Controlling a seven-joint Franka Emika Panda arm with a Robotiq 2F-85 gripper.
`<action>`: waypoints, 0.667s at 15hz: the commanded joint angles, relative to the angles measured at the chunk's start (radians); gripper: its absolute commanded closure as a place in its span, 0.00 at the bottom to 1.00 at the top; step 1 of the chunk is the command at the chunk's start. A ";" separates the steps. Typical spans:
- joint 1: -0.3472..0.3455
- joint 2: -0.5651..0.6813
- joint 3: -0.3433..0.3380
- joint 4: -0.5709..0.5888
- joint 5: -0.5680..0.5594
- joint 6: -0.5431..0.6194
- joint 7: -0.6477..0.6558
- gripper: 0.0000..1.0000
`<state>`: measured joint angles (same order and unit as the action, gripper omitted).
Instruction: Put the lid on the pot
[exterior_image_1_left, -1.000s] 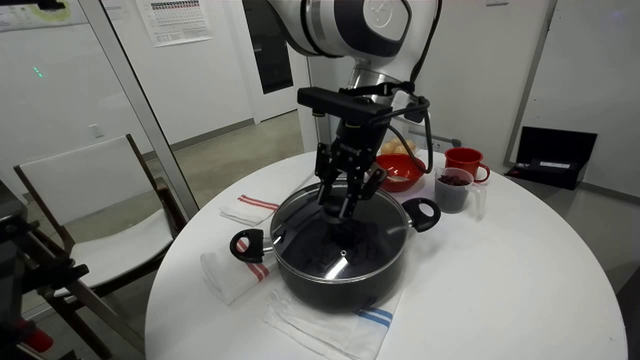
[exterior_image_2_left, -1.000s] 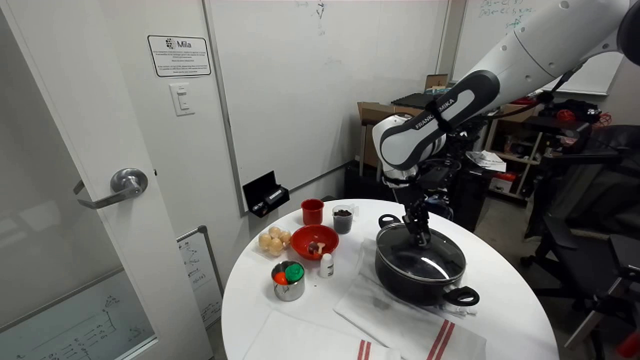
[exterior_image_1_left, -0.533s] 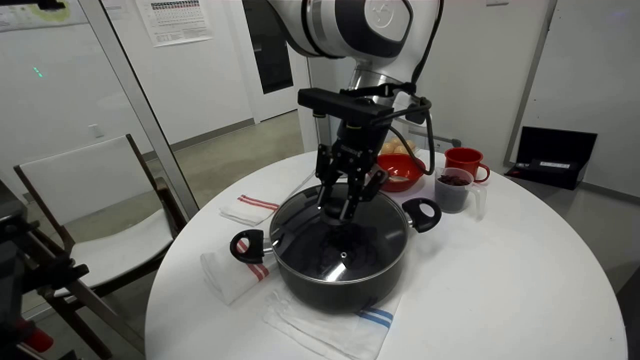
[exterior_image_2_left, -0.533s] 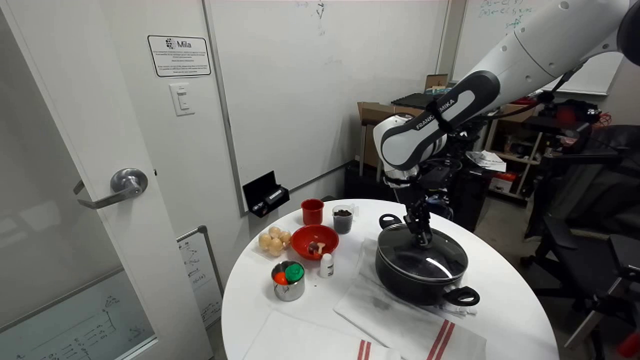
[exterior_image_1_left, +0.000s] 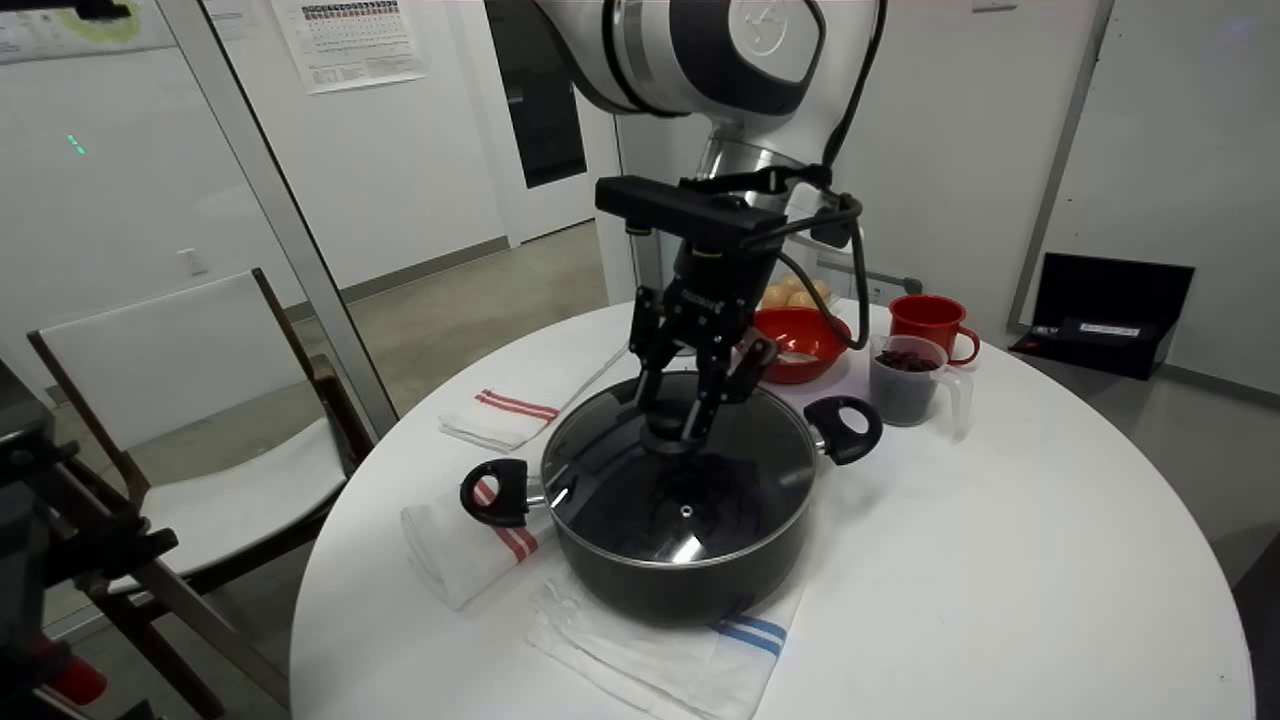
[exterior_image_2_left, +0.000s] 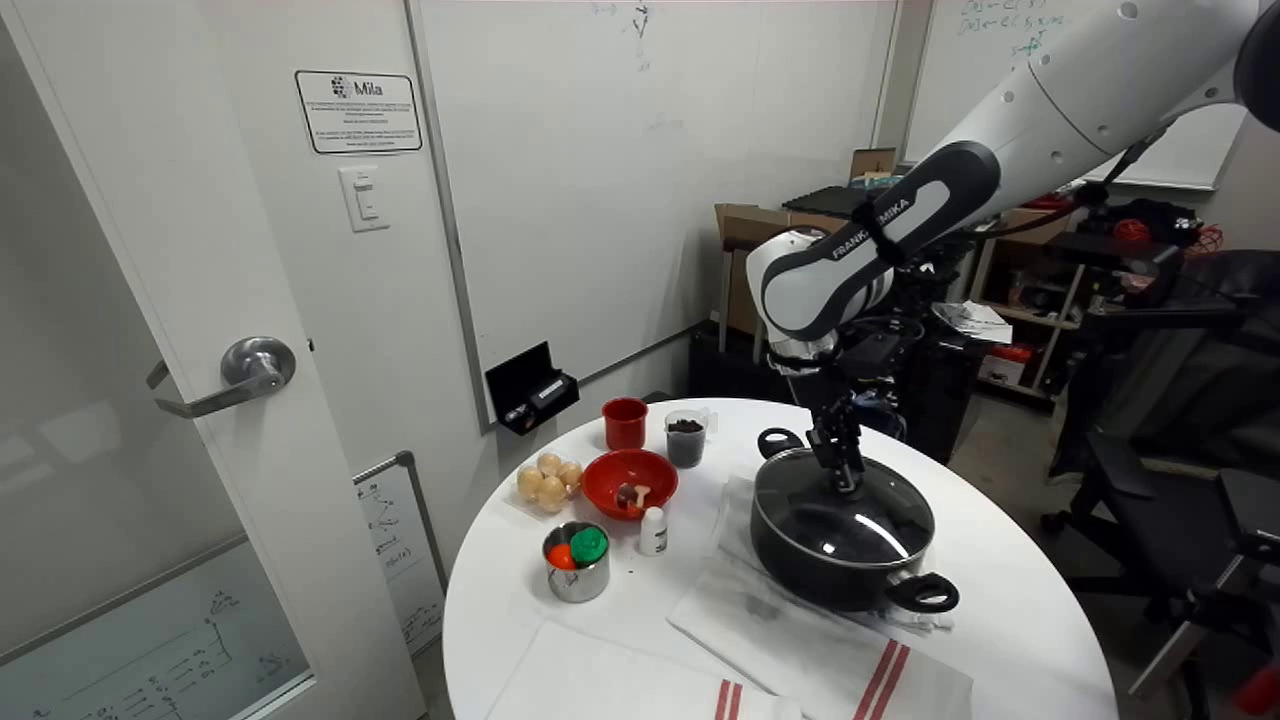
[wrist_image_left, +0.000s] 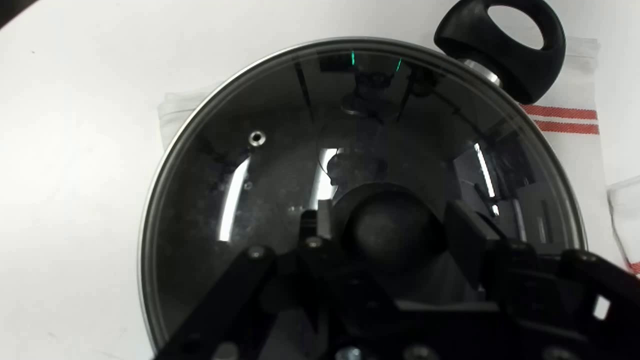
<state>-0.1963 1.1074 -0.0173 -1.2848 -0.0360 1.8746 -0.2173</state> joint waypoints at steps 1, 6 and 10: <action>0.007 -0.024 -0.012 -0.012 0.006 -0.025 0.017 0.10; 0.007 -0.031 -0.014 -0.016 0.007 -0.021 0.019 0.00; 0.008 -0.033 -0.013 -0.019 0.007 -0.018 0.020 0.00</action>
<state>-0.1963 1.0977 -0.0231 -1.2847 -0.0360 1.8745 -0.2156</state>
